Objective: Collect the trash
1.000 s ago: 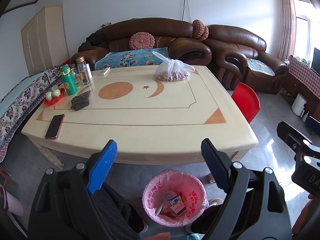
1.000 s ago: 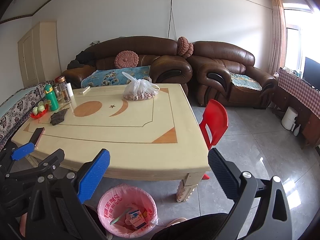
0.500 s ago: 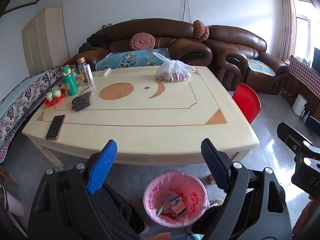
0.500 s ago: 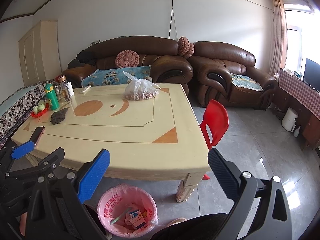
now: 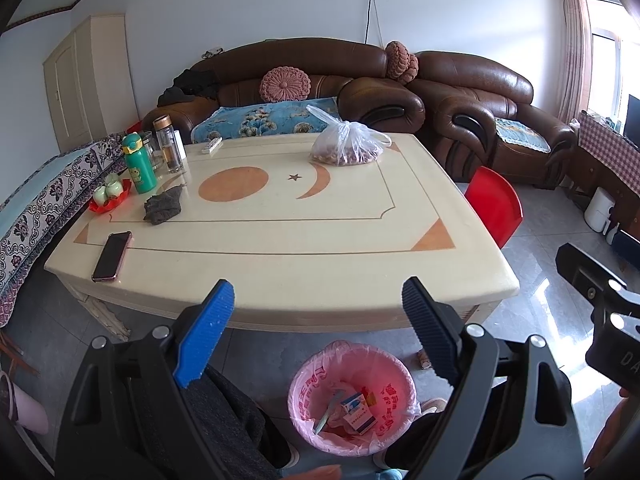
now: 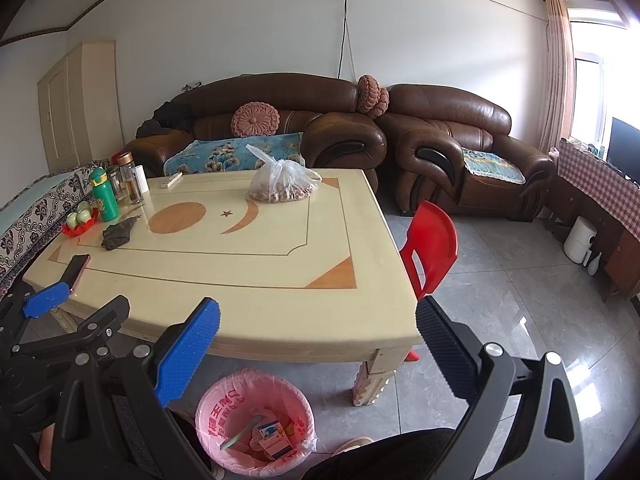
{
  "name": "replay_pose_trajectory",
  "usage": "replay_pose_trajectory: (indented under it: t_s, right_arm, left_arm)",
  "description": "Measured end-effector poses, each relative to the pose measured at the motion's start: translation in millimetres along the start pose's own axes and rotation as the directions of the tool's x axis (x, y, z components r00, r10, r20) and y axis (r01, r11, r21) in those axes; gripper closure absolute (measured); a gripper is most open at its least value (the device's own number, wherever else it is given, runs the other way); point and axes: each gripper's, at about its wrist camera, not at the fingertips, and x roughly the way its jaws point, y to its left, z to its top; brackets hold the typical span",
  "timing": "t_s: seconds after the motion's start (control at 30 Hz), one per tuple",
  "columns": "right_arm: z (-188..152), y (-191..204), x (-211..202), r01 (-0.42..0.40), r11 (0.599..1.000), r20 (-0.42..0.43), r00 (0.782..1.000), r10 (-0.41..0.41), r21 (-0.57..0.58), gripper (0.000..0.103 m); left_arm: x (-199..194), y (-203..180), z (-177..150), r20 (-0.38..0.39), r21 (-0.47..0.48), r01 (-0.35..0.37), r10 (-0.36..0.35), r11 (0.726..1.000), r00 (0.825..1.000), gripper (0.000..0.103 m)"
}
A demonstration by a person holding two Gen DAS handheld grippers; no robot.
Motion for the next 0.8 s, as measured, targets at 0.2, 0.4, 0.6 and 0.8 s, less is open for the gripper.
replay_pose_trajectory:
  t_s: [0.2,0.4,0.6,0.8]
  right_arm:
    - [1.1,0.4,0.4,-0.003,1.000,0.000,1.000,0.003,-0.003,0.007]
    - [2.3,1.1,1.4,-0.008,1.000,-0.002,1.000,0.008,-0.006,0.007]
    - [3.2,0.6,2.0,-0.010,1.000,-0.002,1.000,0.010,-0.007,0.007]
    - [2.9,1.6,3.9,-0.012,1.000,-0.007,1.000,0.012,-0.008,0.007]
  left_arm:
    - [-0.6,0.7,0.1,0.005,0.000,-0.005,0.005,1.000,1.000,0.019]
    - [-0.7,2.7,1.2,0.019,0.006,-0.020,0.020,1.000,1.000,0.019]
    - [-0.9,4.0,0.8,0.024,0.009,-0.011,0.011,1.000,1.000,0.019]
    - [0.8,1.8,-0.3,0.015,0.029,0.000,-0.001,1.000,1.000,0.019]
